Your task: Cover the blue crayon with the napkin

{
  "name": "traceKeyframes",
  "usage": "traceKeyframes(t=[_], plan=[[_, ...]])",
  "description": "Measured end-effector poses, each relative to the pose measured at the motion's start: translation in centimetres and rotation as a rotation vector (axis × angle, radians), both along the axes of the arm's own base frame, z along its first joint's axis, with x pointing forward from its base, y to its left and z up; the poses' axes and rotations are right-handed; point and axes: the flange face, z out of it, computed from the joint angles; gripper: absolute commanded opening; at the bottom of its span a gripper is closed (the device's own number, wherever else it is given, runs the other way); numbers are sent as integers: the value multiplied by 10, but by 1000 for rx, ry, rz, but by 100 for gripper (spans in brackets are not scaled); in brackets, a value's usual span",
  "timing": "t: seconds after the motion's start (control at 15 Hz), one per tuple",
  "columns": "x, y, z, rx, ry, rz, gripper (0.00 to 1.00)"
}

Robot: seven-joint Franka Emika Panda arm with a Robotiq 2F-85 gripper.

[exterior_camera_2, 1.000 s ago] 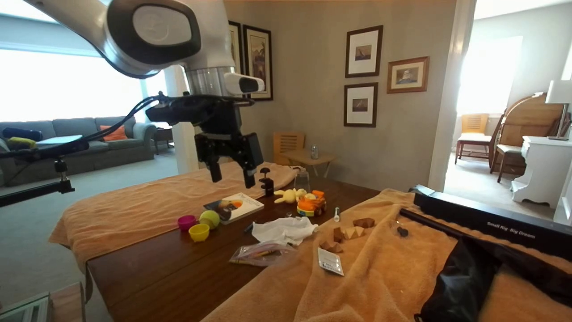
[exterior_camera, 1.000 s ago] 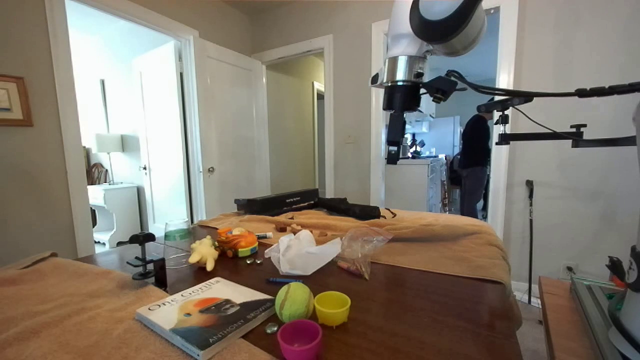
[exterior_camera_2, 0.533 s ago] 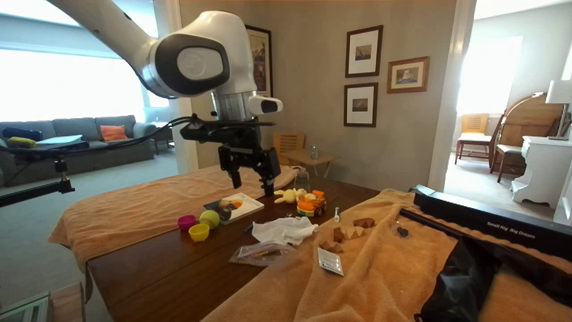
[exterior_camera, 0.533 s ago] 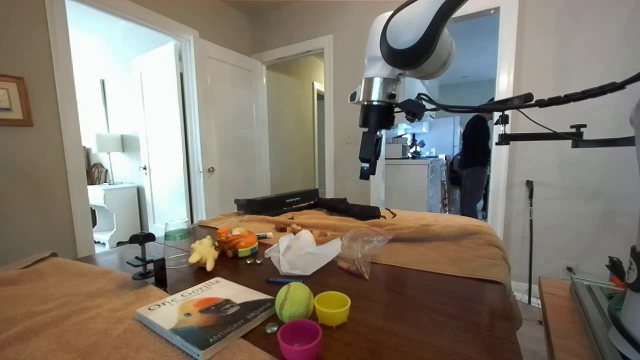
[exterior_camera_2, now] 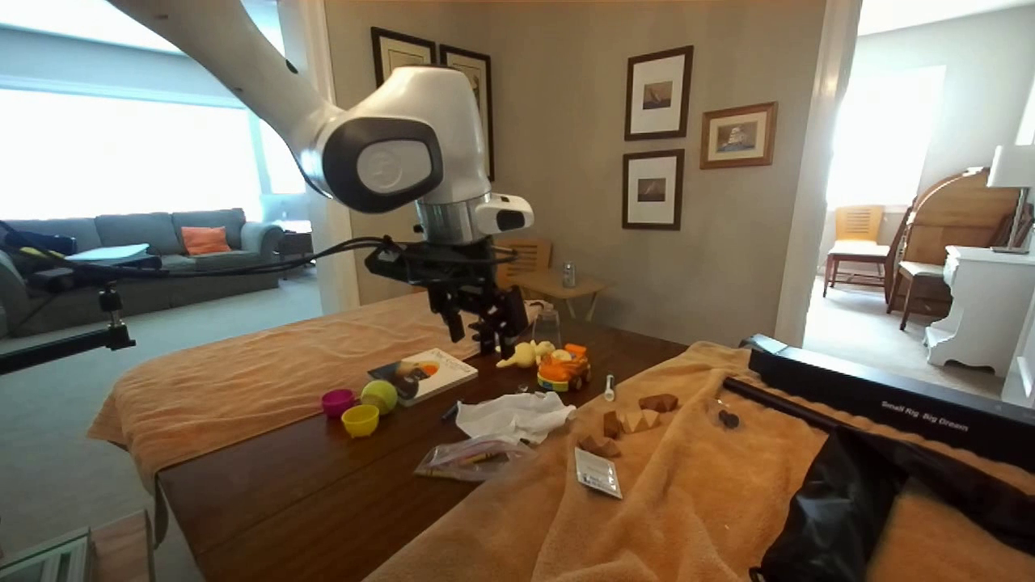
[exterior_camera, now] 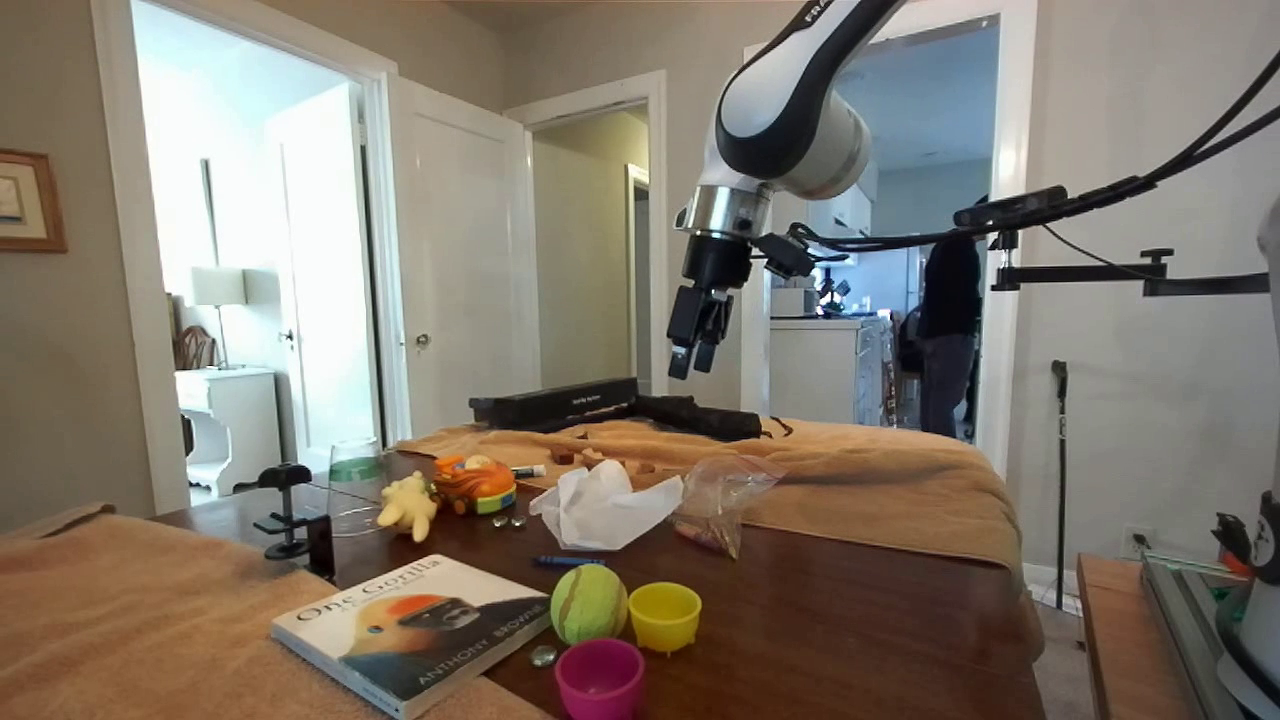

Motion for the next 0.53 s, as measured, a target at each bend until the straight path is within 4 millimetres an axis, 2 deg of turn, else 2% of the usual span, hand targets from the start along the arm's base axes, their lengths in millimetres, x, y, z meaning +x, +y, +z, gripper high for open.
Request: traceKeyframes(t=[0.33,0.53], plan=[[2,0,-2,1,-2,-16,100],[10,1,-22,3,-3,-84,100]])
